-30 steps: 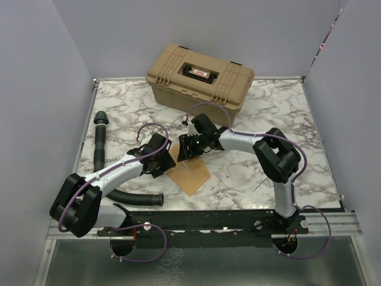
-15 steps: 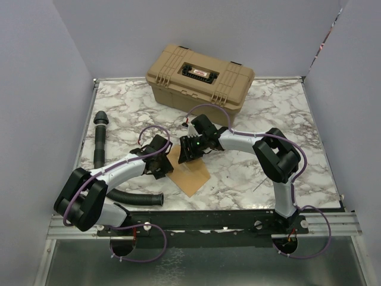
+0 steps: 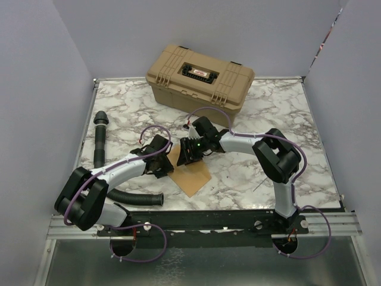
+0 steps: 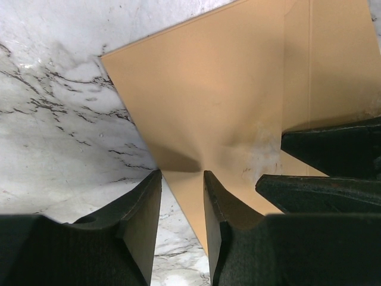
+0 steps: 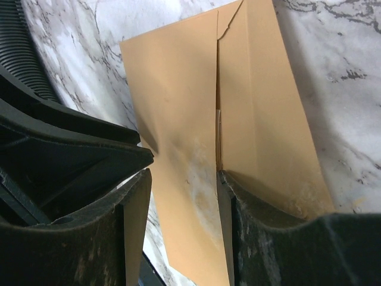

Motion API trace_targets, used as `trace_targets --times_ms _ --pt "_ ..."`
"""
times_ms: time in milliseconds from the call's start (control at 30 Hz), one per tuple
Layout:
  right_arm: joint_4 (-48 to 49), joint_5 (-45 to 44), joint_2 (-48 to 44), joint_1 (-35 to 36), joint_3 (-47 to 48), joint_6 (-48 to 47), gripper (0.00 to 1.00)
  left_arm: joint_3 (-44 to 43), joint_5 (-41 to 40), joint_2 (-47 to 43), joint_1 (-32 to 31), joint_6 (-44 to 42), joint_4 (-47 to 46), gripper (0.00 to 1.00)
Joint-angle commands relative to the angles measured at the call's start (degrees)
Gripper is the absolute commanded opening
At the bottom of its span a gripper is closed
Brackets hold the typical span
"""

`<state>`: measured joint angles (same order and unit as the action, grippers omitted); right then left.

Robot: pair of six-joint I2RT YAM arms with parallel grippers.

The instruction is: Place the letter into the envelope and seal it

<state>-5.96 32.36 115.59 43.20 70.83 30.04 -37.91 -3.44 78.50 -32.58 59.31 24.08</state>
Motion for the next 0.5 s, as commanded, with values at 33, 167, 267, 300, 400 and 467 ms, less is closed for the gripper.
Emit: trace_targets --times_ms 33,167,267,300,400,467 --pt "-4.21 -5.67 -6.13 0.82 1.08 -0.70 0.54 1.27 -0.63 -0.92 0.59 -2.07 0.27 0.39" --pt "-6.58 -11.82 -11.24 0.81 2.04 -2.79 0.56 -0.08 -1.26 -5.18 1.64 -4.08 0.34 0.44" --pt "-6.64 -15.87 -15.63 0.83 1.61 -5.10 0.56 -1.05 -2.87 -8.76 2.44 -5.81 0.34 0.50" --pt "-6.43 -17.96 -16.74 0.82 1.33 -6.04 0.56 -1.10 -3.41 -9.84 2.74 -6.19 0.36 0.52" --pt "-5.09 -24.19 -17.69 0.83 0.62 -10.90 0.59 -0.84 -4.66 -12.91 4.08 -6.26 0.36 0.59" --pt "-5.98 -27.48 -16.21 0.82 2.24 -16.35 0.61 -0.66 -5.16 -14.24 4.94 -5.93 0.27 0.64"
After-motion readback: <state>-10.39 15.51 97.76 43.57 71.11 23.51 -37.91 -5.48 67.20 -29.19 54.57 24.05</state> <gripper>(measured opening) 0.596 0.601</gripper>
